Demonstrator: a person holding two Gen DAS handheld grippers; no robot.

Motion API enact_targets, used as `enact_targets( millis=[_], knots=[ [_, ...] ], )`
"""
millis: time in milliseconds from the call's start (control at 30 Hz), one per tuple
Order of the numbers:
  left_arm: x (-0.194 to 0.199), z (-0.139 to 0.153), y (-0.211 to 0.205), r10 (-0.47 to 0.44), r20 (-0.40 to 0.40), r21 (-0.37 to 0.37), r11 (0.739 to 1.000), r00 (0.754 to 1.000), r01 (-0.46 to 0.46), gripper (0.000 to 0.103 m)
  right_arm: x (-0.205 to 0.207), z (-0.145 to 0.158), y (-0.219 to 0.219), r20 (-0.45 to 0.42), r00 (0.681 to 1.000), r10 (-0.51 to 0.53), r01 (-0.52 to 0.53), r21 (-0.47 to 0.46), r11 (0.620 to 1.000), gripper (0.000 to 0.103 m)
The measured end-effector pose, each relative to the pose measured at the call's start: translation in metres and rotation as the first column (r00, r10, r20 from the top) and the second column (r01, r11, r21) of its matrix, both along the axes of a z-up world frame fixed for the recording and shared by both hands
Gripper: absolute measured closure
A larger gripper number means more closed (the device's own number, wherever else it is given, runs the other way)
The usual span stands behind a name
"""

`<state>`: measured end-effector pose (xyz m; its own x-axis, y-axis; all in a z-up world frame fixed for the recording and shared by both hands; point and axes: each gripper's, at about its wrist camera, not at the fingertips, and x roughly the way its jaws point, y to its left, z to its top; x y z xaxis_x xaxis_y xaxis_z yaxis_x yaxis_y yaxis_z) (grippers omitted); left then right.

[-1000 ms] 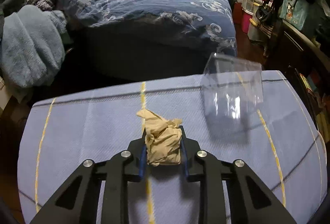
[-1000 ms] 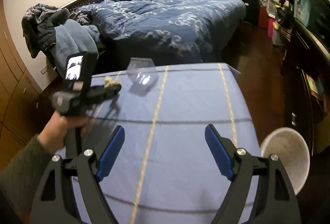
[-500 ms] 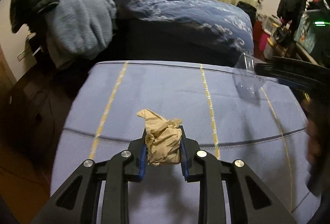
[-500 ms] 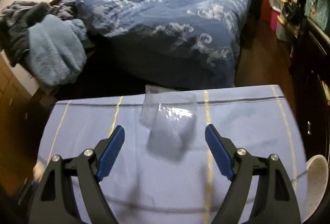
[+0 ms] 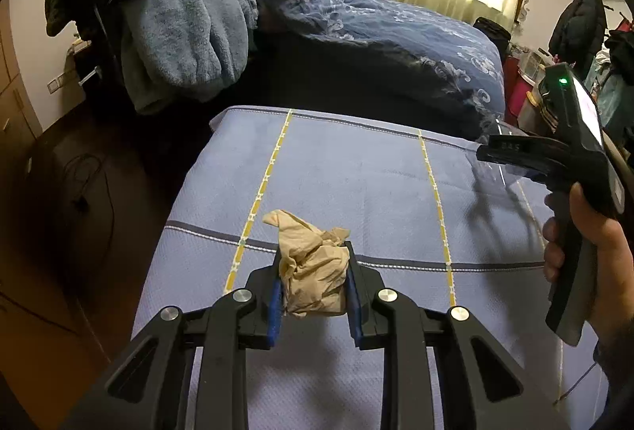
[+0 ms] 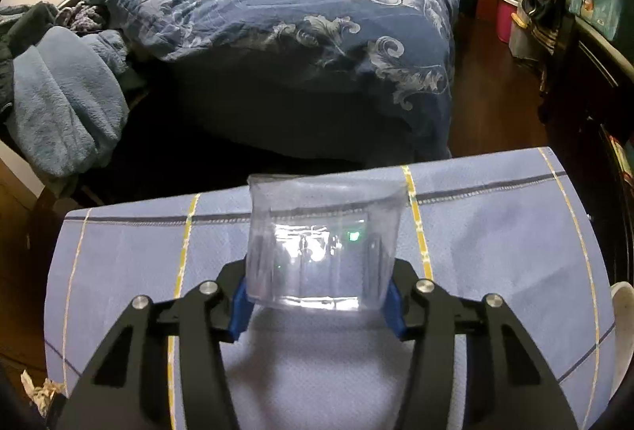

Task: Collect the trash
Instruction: 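Grasp the clear plastic box with the right tool while the left tool holds the paper, then carry paper and plastic box over the wastebasket and open both tools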

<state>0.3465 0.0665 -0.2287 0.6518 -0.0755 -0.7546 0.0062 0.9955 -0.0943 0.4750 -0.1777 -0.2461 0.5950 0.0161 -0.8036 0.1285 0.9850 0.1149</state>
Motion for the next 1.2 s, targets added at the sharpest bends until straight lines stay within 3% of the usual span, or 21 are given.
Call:
enact_targets(
  millis=[167, 433, 667, 933, 1200],
  knots=[
    [-0.01, 0.002, -0.009, -0.01, 0.001, 0.003, 1.0, 1.0, 0.01, 0.077, -0.037, 0.008, -0.001, 0.015, 1.0, 0.022, -0.022, -0.008, 1.0, 0.051],
    [-0.041, 0.015, -0.029, -0.032, 0.014, 0.016, 0.999, 0.999, 0.032, 0.077, -0.138, 0.022, -0.027, 0.028, 0.999, 0.04, -0.041, 0.036, 0.999, 0.051],
    [-0.075, 0.034, -0.07, -0.096, 0.041, 0.035, 0.995, 0.994, 0.095, 0.077, -0.221, 0.035, -0.055, 0.048, 0.998, 0.033, -0.036, 0.063, 0.997, 0.05],
    [-0.11, 0.051, -0.124, -0.201, 0.063, 0.06, 0.978, 0.977, 0.198, 0.077, -0.289, 0.042, -0.098, 0.059, 0.998, -0.028, 0.024, 0.059, 0.998, 0.05],
    [-0.126, 0.066, -0.183, -0.315, 0.082, 0.074, 0.948, 0.945, 0.31, 0.077, -0.336, 0.049, -0.146, 0.082, 0.992, -0.097, 0.095, 0.032, 0.995, 0.05]
  ],
)
